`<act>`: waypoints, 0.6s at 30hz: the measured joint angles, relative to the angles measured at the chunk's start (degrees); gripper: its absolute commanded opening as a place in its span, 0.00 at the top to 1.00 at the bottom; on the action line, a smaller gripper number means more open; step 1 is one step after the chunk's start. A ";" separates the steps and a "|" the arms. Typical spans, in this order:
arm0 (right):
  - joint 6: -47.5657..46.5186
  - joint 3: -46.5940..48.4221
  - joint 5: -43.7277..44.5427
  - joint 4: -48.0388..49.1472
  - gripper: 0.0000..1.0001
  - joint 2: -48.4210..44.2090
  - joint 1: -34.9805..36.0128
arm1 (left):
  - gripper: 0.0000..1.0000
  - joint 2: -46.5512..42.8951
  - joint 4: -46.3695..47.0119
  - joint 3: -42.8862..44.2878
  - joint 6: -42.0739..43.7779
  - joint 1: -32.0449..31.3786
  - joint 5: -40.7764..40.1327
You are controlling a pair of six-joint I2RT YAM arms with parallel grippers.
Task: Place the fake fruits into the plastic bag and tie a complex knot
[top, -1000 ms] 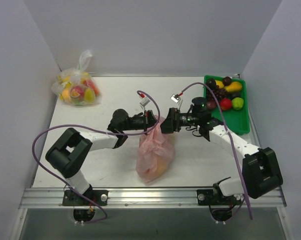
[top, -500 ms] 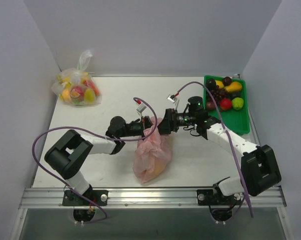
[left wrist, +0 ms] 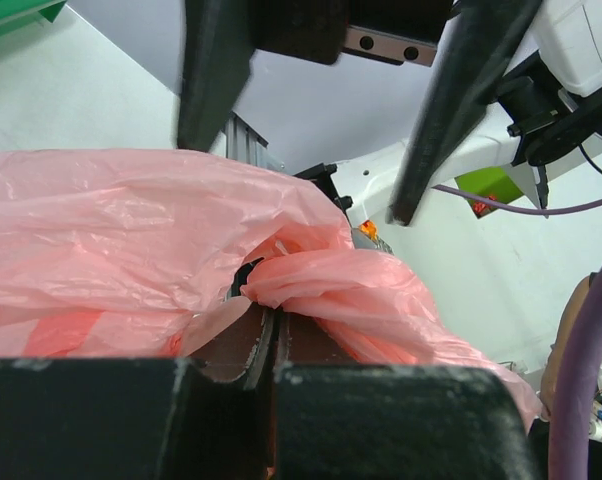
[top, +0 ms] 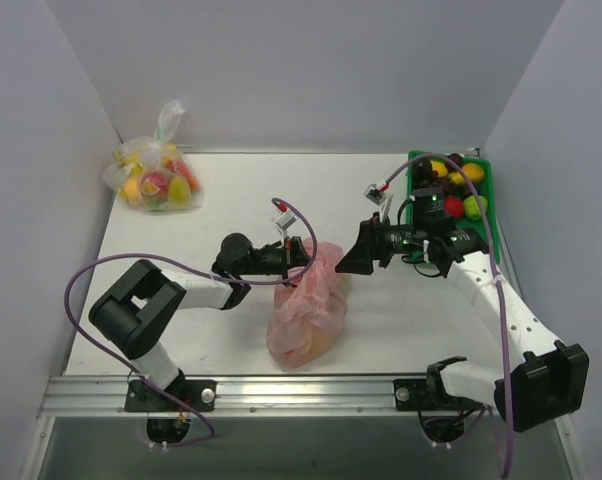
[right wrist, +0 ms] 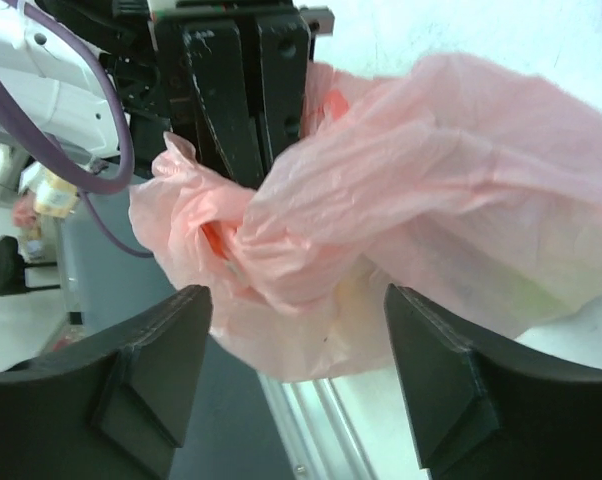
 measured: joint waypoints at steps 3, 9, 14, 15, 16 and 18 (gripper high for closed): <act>-1.46 -0.92 -0.81 -3.48 0.38 -1.09 -1.20 | 1.00 0.00 0.00 0.28 -0.02 0.00 0.33; -1.25 -3.41 -2.03 -5.31 0.62 -1.11 -0.15 | 1.00 0.00 0.00 0.90 0.00 -0.04 0.61; 2.08 -3.58 -2.54 -0.92 0.89 0.48 0.68 | 1.00 0.02 0.00 0.90 0.35 -0.37 1.05; 2.78 -3.58 -2.54 -0.11 0.92 0.96 0.68 | 1.00 0.02 0.00 0.90 0.44 -0.52 1.09; 3.37 -3.58 -2.56 0.72 0.94 1.46 0.68 | 1.00 0.02 0.00 0.90 0.48 -0.70 1.09; 5.18 -3.58 -2.54 2.67 0.98 2.36 0.74 | 1.00 0.02 0.00 0.90 0.59 -1.07 1.07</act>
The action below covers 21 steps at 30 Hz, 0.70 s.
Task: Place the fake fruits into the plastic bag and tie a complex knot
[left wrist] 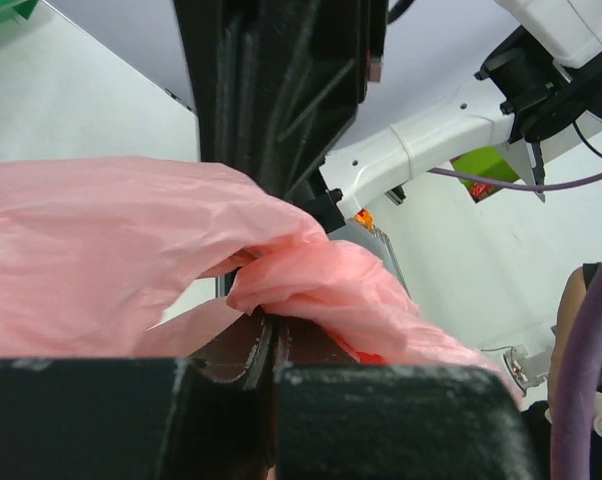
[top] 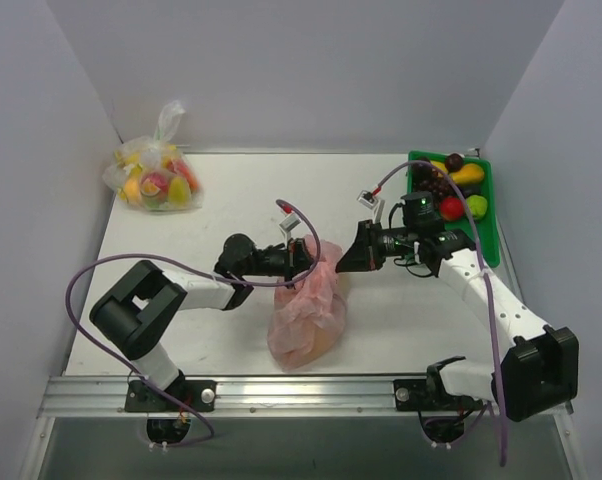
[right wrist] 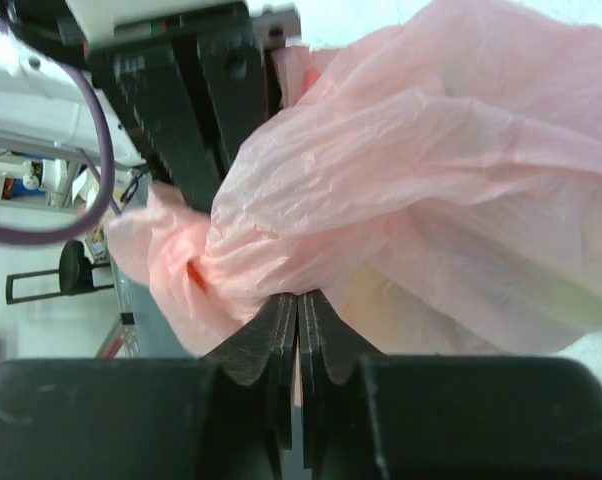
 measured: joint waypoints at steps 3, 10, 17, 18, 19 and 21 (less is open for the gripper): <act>3.69 0.00 0.35 4.68 1.00 1.09 0.63 | 1.00 0.02 0.04 0.00 0.26 -1.33 -0.02; 10.38 -0.22 1.11 13.57 0.86 2.49 2.29 | 1.00 0.15 0.31 0.00 1.20 -2.71 -0.96; 9.79 -3.96 1.97 12.57 0.55 -0.24 2.47 | 1.00 0.94 0.46 0.07 1.40 -0.37 -1.31; 9.11 -4.50 2.12 11.41 0.55 -1.53 2.03 | 1.00 1.22 0.46 0.13 1.40 -0.09 -1.33; 8.44 -4.81 2.12 10.32 0.55 -2.75 1.57 | 1.00 1.38 0.46 0.22 1.38 0.04 -1.33; 7.08 -4.90 2.01 7.69 0.55 -5.25 0.07 | 1.00 1.49 0.46 0.35 1.38 0.22 -1.40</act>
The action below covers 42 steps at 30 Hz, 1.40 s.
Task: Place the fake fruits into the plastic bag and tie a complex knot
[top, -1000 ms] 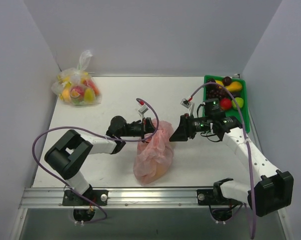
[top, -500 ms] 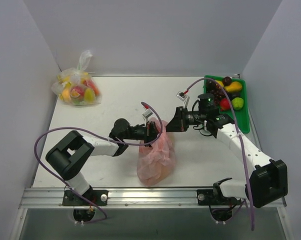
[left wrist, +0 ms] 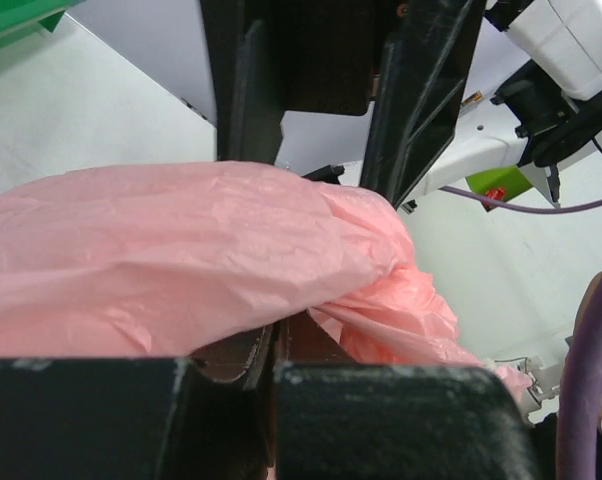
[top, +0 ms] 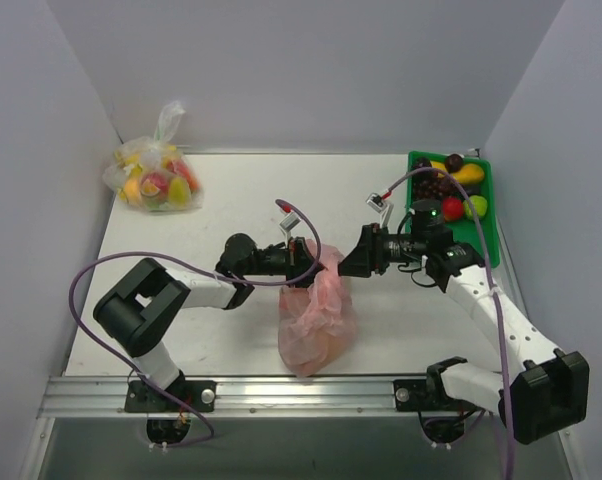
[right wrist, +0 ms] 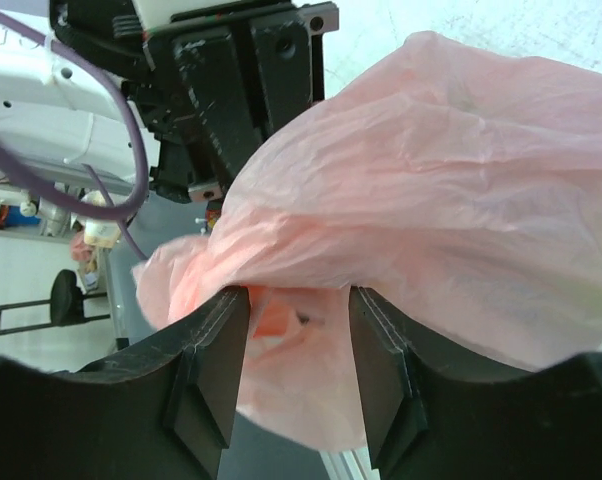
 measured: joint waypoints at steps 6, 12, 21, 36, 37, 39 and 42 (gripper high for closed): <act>-3.06 -0.04 -1.20 -5.27 0.53 -4.42 -3.23 | 1.00 0.00 0.00 0.55 -0.02 0.00 -0.20; -4.50 -0.44 -2.19 -8.87 0.55 -4.42 -3.30 | 1.00 0.00 0.00 0.90 -0.07 -0.90 -0.04; -2.16 -2.05 -2.19 -5.81 0.48 -2.32 0.37 | 1.00 0.28 0.59 1.18 -0.70 -5.62 0.02; 5.77 -7.10 -2.64 4.15 0.48 -1.57 0.90 | 0.91 4.55 1.31 4.48 -1.57 -5.38 -3.21; 5.09 -7.06 -2.78 3.61 0.46 -1.57 0.52 | 0.91 4.55 1.36 4.48 -1.55 -5.35 -3.17; 1.97 -6.54 -3.08 0.50 0.38 -1.57 -0.42 | 0.92 4.55 1.33 4.48 -1.55 -5.35 -3.17; -5.27 -3.32 -3.02 -7.65 0.33 -1.36 -2.12 | 0.92 4.50 1.42 4.46 -1.55 -5.35 -3.13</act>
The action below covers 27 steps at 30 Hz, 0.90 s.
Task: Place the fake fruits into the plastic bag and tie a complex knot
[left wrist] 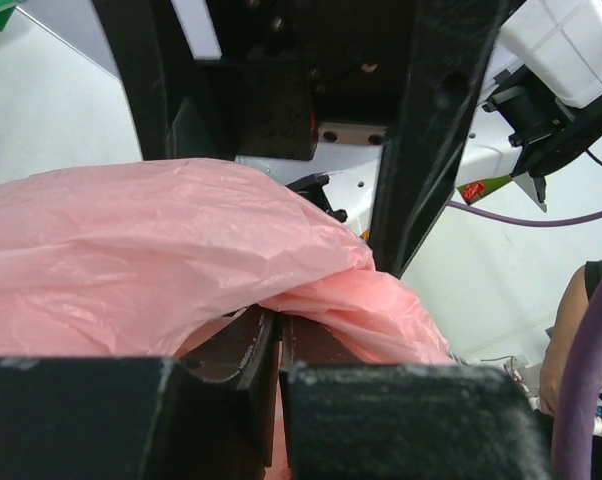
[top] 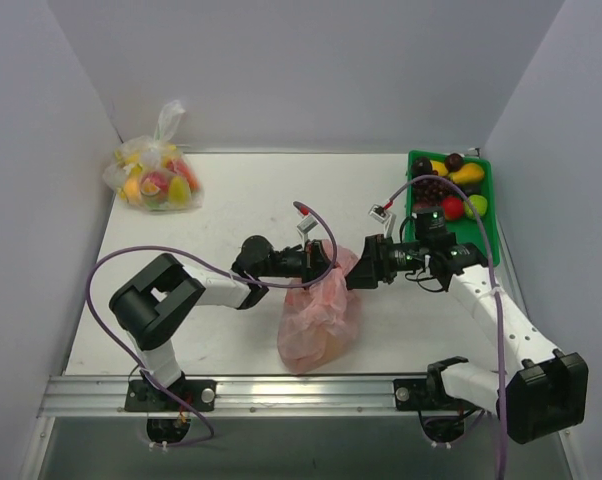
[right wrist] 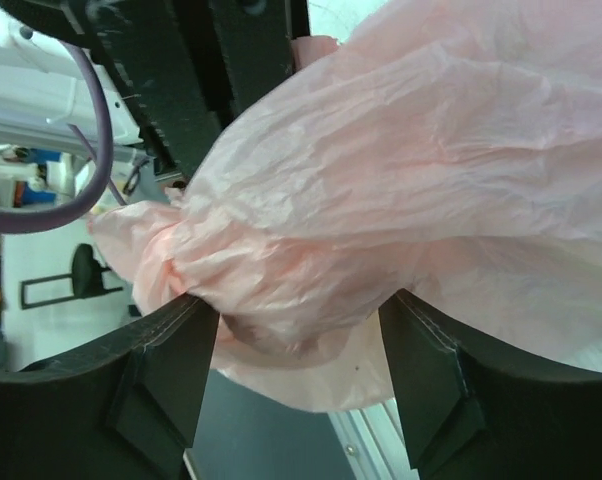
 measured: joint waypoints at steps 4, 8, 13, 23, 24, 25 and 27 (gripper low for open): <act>-7.43 5.22 0.09 -8.55 0.31 0.15 -0.70 | 0.92 -0.09 0.33 0.00 0.00 0.00 0.26; -11.58 6.97 0.17 -13.97 0.36 -0.20 -1.20 | 0.92 -0.09 0.35 0.00 0.00 0.00 0.39; -16.70 7.26 0.13 -20.79 0.49 -1.75 -4.59 | 0.93 -0.09 0.35 0.00 0.00 0.00 0.46; -21.66 7.26 -0.57 -22.97 0.62 1.84 -5.64 | 0.94 -0.09 0.37 0.00 0.00 -0.33 1.22; -21.53 7.26 -0.59 -22.18 0.62 2.67 -5.64 | 0.94 -0.09 0.37 0.00 0.00 -0.46 1.40; -21.18 7.26 -0.63 -21.44 0.62 3.30 -5.64 | 0.94 -0.09 0.37 0.00 0.02 -0.59 1.46; -20.28 7.26 -0.81 -20.50 0.60 3.74 -5.62 | 0.93 -0.09 0.37 0.00 0.04 -0.63 1.49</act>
